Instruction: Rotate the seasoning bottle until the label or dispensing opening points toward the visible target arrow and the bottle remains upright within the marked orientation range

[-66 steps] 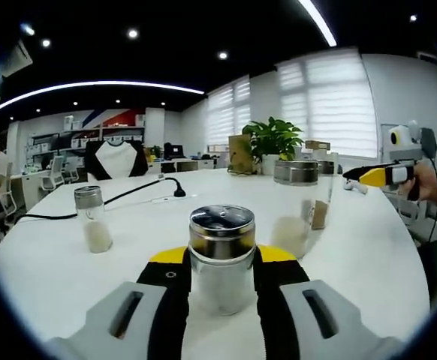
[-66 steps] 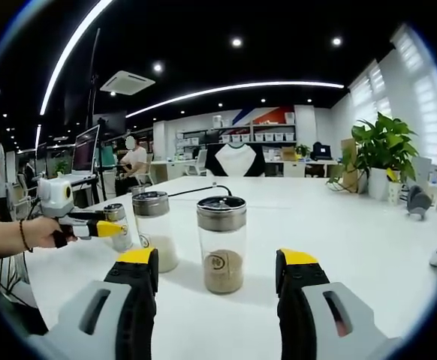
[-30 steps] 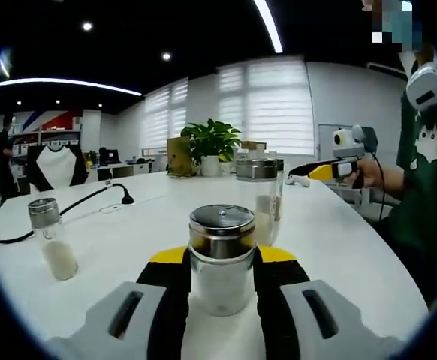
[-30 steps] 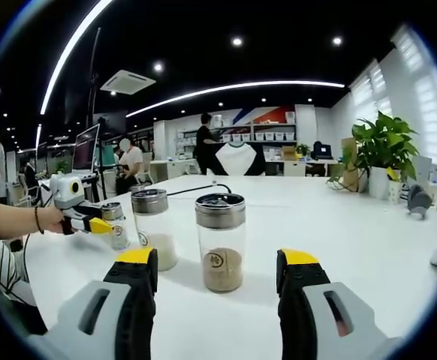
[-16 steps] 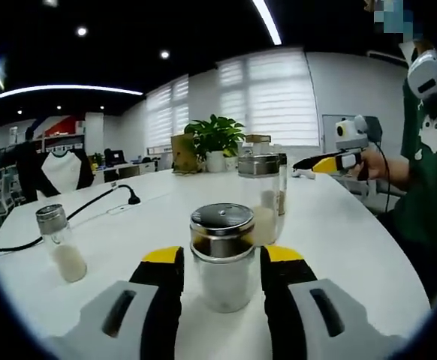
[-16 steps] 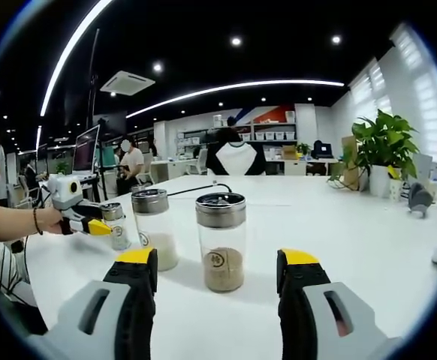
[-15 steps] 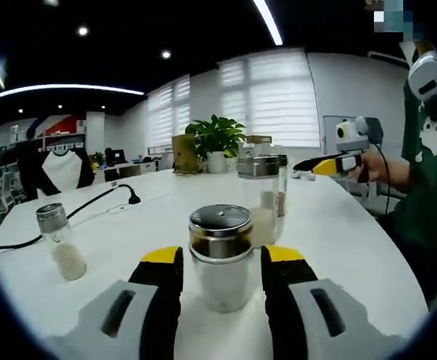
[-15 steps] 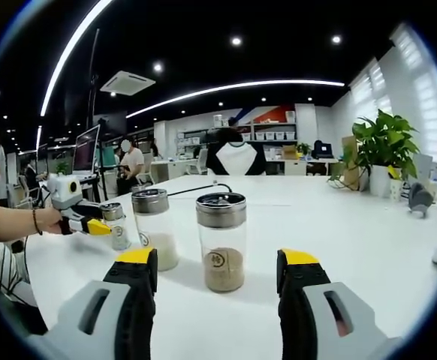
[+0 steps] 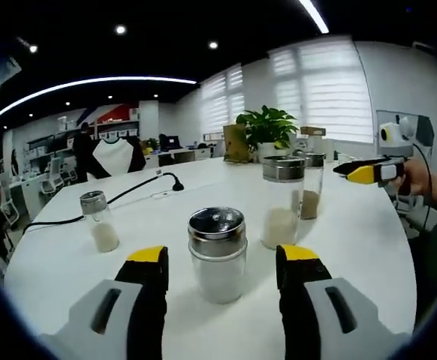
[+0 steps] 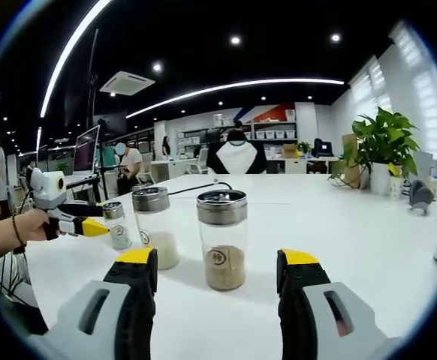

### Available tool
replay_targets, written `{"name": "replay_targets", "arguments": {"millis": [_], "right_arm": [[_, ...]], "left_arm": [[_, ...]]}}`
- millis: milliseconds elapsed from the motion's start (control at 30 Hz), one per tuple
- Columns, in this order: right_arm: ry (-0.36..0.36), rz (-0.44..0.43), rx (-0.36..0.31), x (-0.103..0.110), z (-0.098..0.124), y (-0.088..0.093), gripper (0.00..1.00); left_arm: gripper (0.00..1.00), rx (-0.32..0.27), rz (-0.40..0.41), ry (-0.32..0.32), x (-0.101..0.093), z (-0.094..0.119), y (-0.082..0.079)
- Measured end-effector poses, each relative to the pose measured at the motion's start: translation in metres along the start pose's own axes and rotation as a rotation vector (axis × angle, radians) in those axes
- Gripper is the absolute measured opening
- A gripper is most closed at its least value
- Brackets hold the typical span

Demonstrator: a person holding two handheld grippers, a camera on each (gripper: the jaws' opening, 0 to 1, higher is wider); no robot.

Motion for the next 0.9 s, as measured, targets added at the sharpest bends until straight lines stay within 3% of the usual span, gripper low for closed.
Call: {"name": "replay_targets", "arguments": {"millis": [100,167,200,400,500,567,800,900], "right_arm": [[-0.001,0.0,-0.001,0.001,0.0,0.0,0.65],[-0.001,0.001,0.002,0.001,0.0,0.001,0.65],[-0.001,0.001,0.002,0.001,0.0,0.001,0.65],[0.0,-0.001,0.002,0.002,0.001,0.002,0.65],[0.001,-0.002,0.003,0.002,0.0,0.002,0.65],[-0.001,-0.003,0.003,0.002,0.0,0.002,0.65],[0.001,-0.008,0.004,0.002,0.001,0.003,0.65],[-0.004,-0.008,0.009,0.003,0.001,0.005,0.65]], "left_arm": [[0.6,-0.021,0.056,-0.067,-0.002,0.001,-0.003],[0.58,-0.001,0.015,-0.133,0.001,0.003,-0.003],[0.58,-0.005,0.008,-0.131,-0.002,0.001,-0.004],[0.59,0.038,0.036,-0.254,-0.003,0.002,-0.007],[0.6,-0.007,0.111,-0.301,-0.003,0.0,-0.01],[0.59,0.018,0.147,-0.349,-0.001,0.0,-0.006],[0.59,0.037,0.162,-0.414,-0.001,-0.002,-0.001],[0.58,0.091,0.175,-0.465,-0.001,-0.002,0.006]]}}
Point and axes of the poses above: the point that each gripper's makers call its tool centre point, and the gripper's own axes: z roughly backward along the fingers, x roughly to its left, y roughly out of its underside, the point moved 4 cm from there along z, roughly backward along the fingers, and after that the axes turned 15 degrees about -z, right-handed, at the moved point
